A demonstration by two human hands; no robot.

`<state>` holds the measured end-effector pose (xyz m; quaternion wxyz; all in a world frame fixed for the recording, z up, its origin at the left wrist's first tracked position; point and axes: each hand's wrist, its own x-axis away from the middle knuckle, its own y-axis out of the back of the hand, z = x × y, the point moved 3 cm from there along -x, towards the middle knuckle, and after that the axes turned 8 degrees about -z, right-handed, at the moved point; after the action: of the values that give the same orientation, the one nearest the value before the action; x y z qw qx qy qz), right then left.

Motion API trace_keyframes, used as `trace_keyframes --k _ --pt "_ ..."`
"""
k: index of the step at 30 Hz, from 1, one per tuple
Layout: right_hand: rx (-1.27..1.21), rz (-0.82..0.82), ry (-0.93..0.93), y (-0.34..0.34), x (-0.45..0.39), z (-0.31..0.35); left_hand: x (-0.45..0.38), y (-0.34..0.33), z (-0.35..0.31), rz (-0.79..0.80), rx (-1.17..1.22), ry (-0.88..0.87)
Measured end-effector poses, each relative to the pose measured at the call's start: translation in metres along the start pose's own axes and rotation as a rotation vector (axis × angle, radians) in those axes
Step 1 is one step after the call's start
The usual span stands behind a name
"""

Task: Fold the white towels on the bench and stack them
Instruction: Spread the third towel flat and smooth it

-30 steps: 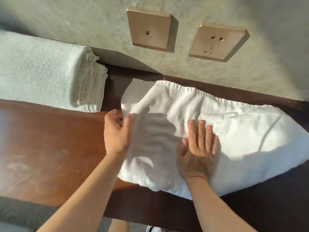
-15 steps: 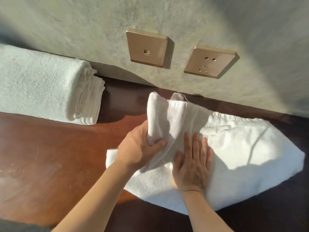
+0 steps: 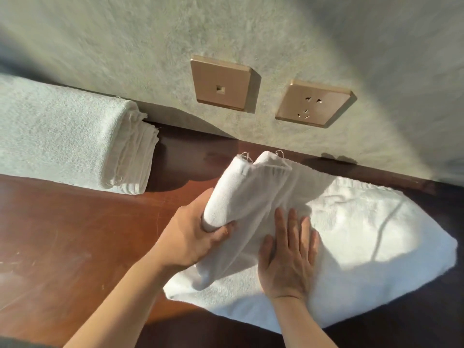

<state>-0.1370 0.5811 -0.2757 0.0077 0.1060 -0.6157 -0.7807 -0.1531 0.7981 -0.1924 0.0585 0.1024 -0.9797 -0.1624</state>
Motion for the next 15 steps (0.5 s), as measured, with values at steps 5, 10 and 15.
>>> trace_keyframes --k 5,10,15 --pt "-0.055 -0.072 -0.016 -0.001 0.001 -0.001 -0.013 0.019 -0.01 0.248 0.488 0.291" --pt "-0.033 -0.102 -0.004 0.0 0.0 0.0 -0.026 0.031 -0.011 -0.006 0.505 0.243" --pt "-0.014 -0.048 0.022 0.002 -0.002 0.001 -0.035 0.051 0.013 -0.483 -0.606 0.178"
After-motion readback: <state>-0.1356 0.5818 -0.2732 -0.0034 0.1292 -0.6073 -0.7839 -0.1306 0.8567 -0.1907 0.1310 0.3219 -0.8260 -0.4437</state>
